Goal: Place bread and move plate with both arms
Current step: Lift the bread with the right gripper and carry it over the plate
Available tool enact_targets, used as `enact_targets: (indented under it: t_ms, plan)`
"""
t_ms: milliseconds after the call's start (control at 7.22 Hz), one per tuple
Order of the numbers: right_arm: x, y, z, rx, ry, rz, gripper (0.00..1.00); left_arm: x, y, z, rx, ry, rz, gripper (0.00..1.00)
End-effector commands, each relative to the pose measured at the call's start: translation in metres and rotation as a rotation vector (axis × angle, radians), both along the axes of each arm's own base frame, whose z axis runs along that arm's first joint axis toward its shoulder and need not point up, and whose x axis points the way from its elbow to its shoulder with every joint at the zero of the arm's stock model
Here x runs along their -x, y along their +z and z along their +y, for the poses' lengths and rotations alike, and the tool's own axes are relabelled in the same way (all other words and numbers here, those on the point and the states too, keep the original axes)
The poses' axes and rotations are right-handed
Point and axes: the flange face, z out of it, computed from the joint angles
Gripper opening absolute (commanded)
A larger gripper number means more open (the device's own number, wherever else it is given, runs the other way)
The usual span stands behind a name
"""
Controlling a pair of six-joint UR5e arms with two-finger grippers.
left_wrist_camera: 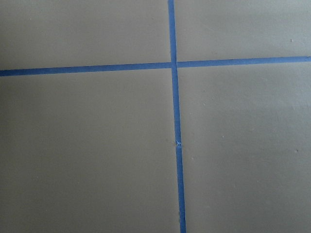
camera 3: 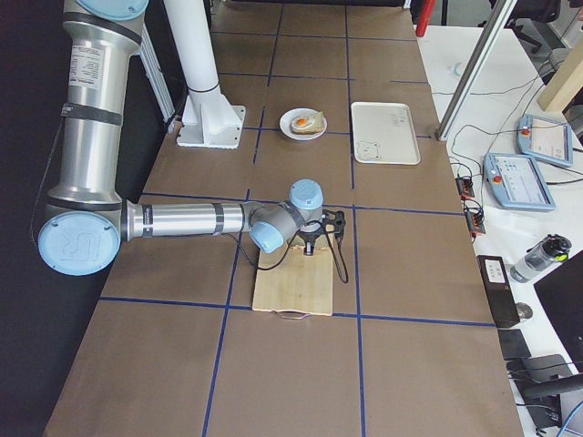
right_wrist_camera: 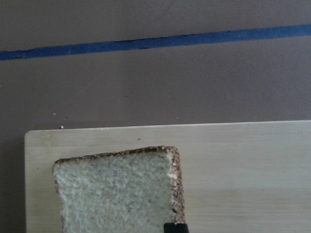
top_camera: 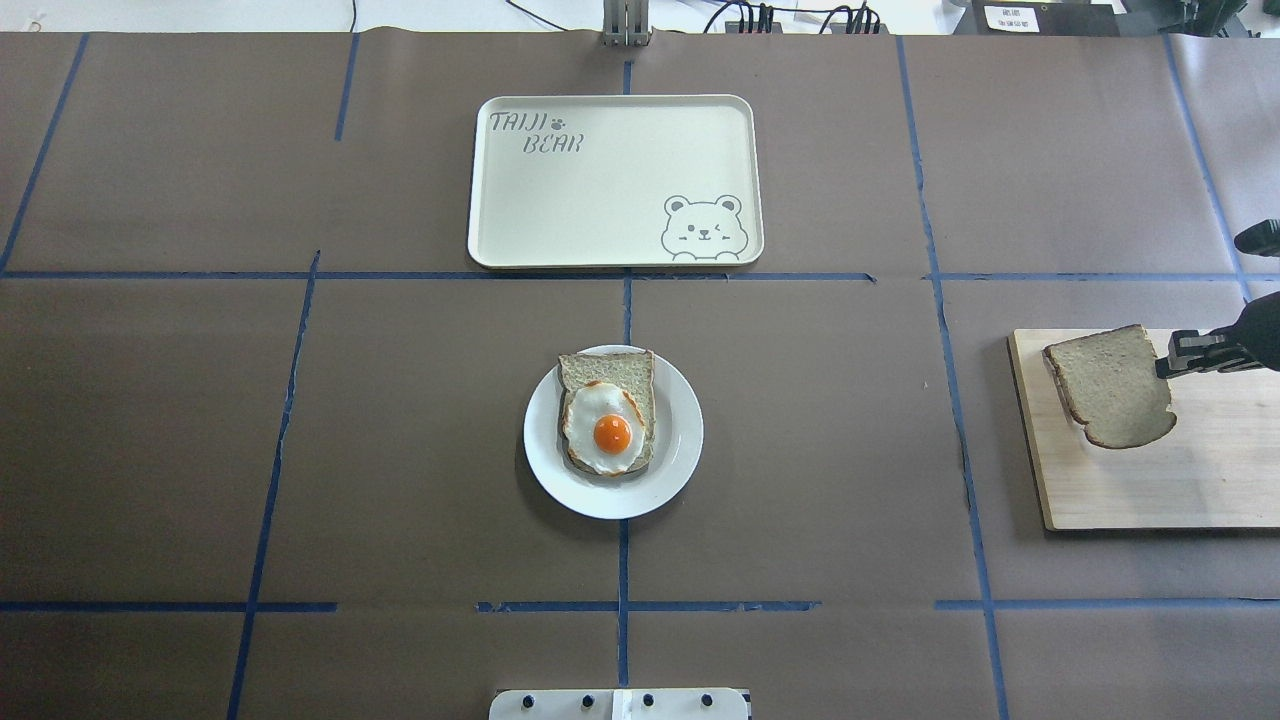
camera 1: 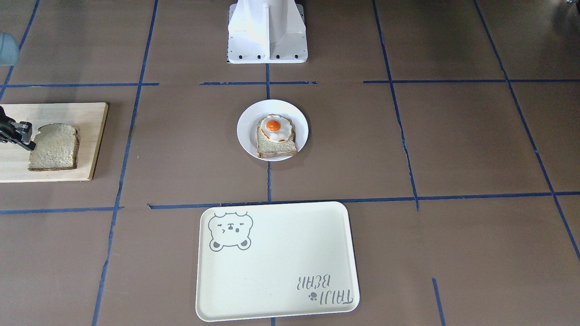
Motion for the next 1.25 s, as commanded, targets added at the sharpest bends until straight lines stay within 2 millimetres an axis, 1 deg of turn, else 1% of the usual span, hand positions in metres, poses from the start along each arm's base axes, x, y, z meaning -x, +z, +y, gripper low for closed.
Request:
enact_targets:
  t_ms: [0, 139, 277, 416, 554, 693, 831, 970, 1108]
  plan:
    - [-0.017, -0.024, -0.002, -0.021, 0.015, -0.051, 0.0, 0.0, 0.0, 0.0, 0.001, 0.0, 0.002, 1.0]
    - [-0.021, -0.047, -0.002, -0.052, 0.016, -0.078, 0.0, 0.0, 0.0, 0.0, 0.001, 0.0, 0.003, 1.0]
    - [-0.026, -0.062, -0.006, -0.057, 0.03, -0.106, 0.0, 0.0, 0.0, 0.0, 0.001, 0.0, 0.002, 1.0]
    - [-0.025, -0.096, -0.017, -0.045, 0.065, -0.165, 0.0, 0.0, 0.0, 0.0, 0.001, 0.0, 0.002, 1.0]
    - [-0.017, -0.134, -0.03, -0.01, 0.11, -0.228, 0.0, 0.0, 0.0, 0.001, 0.002, 0.0, 0.003, 1.0]
    - [-0.005, -0.188, -0.054, 0.008, 0.161, -0.299, 0.0, 0.0, 0.0, 0.001, 0.002, 0.0, 0.003, 1.0]
    - [0.025, -0.241, -0.067, 0.045, 0.169, -0.372, 0.0, 0.0, 0.001, 0.001, 0.005, 0.0, 0.003, 1.0]
    - [0.065, -0.293, -0.071, 0.066, 0.149, -0.435, 0.0, 0.0, 0.003, 0.002, 0.008, 0.0, 0.004, 1.0]
    - [0.103, -0.331, -0.065, 0.052, 0.116, -0.473, 0.0, 0.0, 0.003, 0.003, 0.011, 0.0, 0.004, 1.0]
